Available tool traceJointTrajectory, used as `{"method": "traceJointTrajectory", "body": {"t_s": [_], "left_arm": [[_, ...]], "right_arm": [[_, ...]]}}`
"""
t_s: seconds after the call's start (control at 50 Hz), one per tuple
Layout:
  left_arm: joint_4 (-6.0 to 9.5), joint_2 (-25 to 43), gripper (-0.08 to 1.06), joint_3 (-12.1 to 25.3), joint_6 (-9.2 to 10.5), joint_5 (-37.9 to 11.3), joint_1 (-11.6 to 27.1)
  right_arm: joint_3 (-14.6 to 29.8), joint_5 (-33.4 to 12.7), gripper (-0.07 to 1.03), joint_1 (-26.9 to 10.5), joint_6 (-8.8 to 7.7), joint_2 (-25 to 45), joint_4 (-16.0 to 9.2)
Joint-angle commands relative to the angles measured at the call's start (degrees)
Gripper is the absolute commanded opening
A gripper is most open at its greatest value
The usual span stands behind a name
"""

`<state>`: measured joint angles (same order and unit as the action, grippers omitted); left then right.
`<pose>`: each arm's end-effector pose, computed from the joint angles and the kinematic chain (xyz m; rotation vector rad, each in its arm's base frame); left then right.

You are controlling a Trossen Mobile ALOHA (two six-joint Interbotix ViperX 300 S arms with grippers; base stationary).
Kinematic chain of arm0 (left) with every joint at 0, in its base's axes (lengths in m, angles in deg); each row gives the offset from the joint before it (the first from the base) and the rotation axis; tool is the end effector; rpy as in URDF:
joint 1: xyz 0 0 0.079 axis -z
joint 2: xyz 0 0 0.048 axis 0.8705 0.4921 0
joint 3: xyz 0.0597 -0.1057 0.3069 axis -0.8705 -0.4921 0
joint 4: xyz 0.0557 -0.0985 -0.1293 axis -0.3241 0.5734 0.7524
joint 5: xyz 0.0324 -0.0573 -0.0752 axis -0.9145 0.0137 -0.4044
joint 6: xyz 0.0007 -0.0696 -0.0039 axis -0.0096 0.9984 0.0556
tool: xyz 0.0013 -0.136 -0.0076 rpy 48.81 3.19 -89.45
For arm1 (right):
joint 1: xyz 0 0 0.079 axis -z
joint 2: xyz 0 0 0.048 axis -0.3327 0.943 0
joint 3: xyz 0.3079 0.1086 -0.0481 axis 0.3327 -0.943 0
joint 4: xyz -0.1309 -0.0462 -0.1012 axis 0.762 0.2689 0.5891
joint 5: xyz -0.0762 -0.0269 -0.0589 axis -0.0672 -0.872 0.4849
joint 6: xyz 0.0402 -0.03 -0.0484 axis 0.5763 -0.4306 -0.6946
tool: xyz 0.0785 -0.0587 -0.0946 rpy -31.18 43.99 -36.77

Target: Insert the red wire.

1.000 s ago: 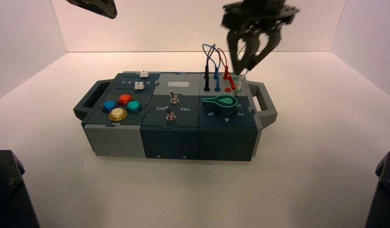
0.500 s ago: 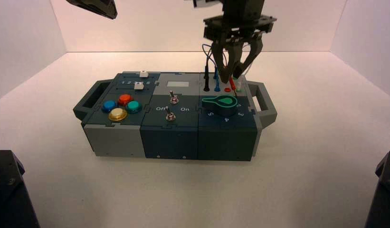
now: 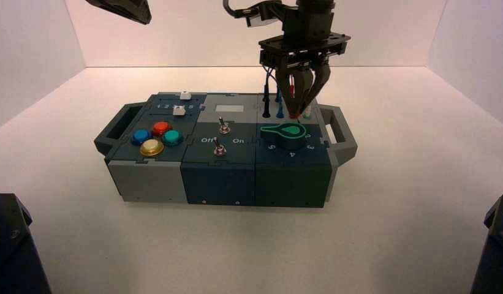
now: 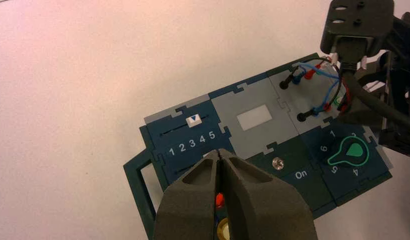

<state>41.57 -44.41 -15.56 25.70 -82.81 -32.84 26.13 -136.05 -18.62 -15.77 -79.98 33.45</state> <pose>0.2247 -0.1256 0.1788 0.1369 0.8893 -0.4508 0.2490 0.2069 0.0679 -0.5116 1.4916 0.5930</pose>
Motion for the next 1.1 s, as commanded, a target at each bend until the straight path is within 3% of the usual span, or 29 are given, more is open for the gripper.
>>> {"method": "traceJointTrajectory", "body": {"t_s": [0.02,0.24,0.38,0.78,1.1], "left_arm": [[-0.09,-0.44,-0.03,1.85,-0.26,0.44,0.18],[-0.09,-0.53,-0.03,1.85,-0.26,0.44,0.09],[-0.18,-0.97,-0.03,1.85,-0.26,0.35,0.09],[-0.18,-0.79,-0.03,1.93,-0.35,0.44,0.18],[-0.18,-0.70,-0.03,1.93,-0.26,0.53,0.18]], "right_arm": [[1.67,-0.09,-0.03,-0.18,0.35,-0.79,0.26],[1.58,1.14,-0.02,-0.18,2.55,-2.46,2.11],[-0.44,4.92,-0.02,-0.18,3.60,-4.57,2.11],[-4.04,10.37,-0.02,-0.18,4.31,-5.63,2.02],[-4.04,11.60,-0.02,-0.09,4.31,-5.36,2.29]]}}
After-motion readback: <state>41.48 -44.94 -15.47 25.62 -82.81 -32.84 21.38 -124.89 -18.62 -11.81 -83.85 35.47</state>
